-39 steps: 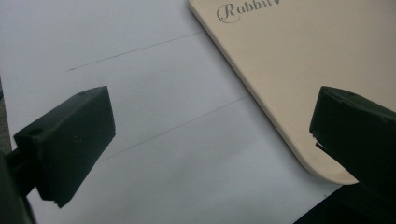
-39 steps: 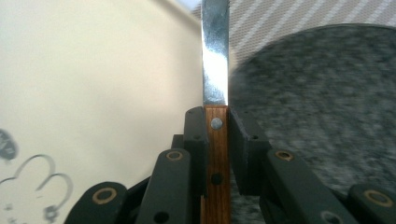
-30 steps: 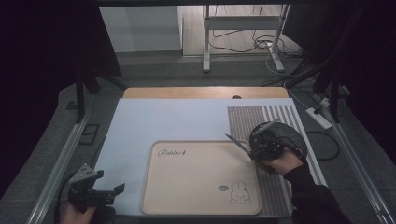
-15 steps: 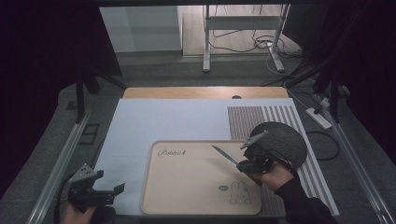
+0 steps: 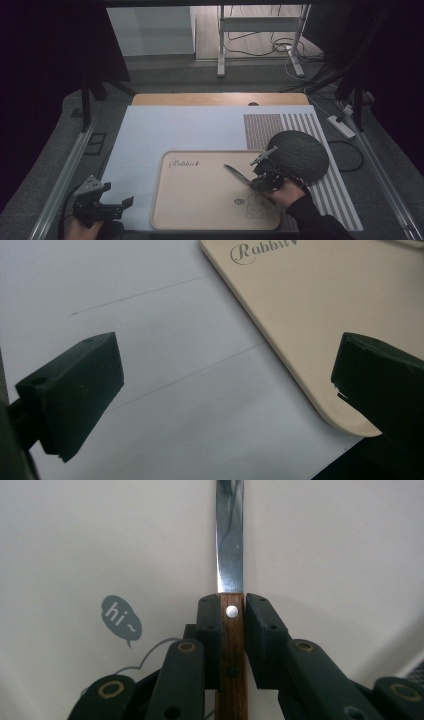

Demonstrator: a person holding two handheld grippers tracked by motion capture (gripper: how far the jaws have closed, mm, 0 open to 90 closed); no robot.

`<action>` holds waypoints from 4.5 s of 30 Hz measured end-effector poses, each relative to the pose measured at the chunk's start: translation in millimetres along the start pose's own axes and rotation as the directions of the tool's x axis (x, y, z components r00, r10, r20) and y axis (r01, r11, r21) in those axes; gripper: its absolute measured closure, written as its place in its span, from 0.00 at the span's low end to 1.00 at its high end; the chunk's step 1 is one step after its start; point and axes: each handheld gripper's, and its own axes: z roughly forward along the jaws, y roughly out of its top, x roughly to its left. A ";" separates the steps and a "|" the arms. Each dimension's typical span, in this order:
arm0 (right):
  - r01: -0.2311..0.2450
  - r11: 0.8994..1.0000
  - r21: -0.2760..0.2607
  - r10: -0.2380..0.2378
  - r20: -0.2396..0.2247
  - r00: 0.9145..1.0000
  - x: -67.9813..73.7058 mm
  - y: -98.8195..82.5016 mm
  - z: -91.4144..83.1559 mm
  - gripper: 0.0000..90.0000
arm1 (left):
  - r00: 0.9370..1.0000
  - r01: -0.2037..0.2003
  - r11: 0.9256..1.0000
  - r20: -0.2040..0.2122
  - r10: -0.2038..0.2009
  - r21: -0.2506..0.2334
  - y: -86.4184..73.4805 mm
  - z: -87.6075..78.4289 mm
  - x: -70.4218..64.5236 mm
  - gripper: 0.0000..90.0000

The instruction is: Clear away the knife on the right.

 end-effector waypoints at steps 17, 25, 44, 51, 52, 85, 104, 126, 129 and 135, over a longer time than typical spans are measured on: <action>0.176 0.984 0.002 -0.176 -0.066 0.982 19.5 22.3 2.7 0.99 | 1.000 0.001 1.000 0.004 -0.001 0.002 0.1 0.3 0.1 0.00; 0.191 0.981 0.034 -0.188 -0.074 0.979 16.8 28.0 22.0 0.99 | 1.000 -0.001 1.000 0.006 0.001 0.002 0.0 0.3 0.1 0.01; 0.032 0.999 0.040 -0.031 -0.036 0.999 -31.3 -5.6 -1.2 0.99 | 1.000 -0.006 1.000 0.007 0.006 0.002 0.2 0.2 -0.1 0.01; -0.003 0.999 0.034 0.005 -0.053 0.999 -40.0 -13.4 -6.0 0.99 | 1.000 -0.007 1.000 0.007 0.007 0.002 0.2 0.1 -0.2 0.01; -0.002 0.999 0.036 0.003 -0.053 0.999 -39.8 -13.2 -5.9 0.99 | 1.000 -0.007 1.000 0.007 0.007 0.003 0.2 0.2 -0.3 0.01; 0.067 0.995 -0.068 -0.067 0.003 0.998 -16.6 2.4 -11.8 0.29 | 1.000 -0.004 1.000 0.011 0.004 -0.001 0.0 0.1 0.2 0.01; 0.090 0.985 -0.149 -0.084 0.047 0.995 -16.6 -1.0 -24.4 0.04 | 1.000 -0.002 1.000 0.014 0.002 -0.001 0.0 -0.1 0.7 0.01; 0.049 0.972 -0.228 -0.033 0.073 0.997 -20.3 -17.7 -42.4 0.00 | 1.000 0.005 1.000 0.022 -0.005 -0.008 -0.4 -0.5 1.6 0.01; 0.038 0.969 -0.243 -0.020 0.073 0.997 -20.8 -21.2 -45.6 0.00 | 1.000 0.005 1.000 0.022 -0.005 -0.007 -0.4 -0.4 1.6 0.01; 0.024 0.966 -0.256 -0.004 0.077 0.997 -22.4 -27.2 -49.2 0.00 | 1.000 0.007 1.000 0.022 -0.007 -0.007 -0.3 -0.4 1.8 0.01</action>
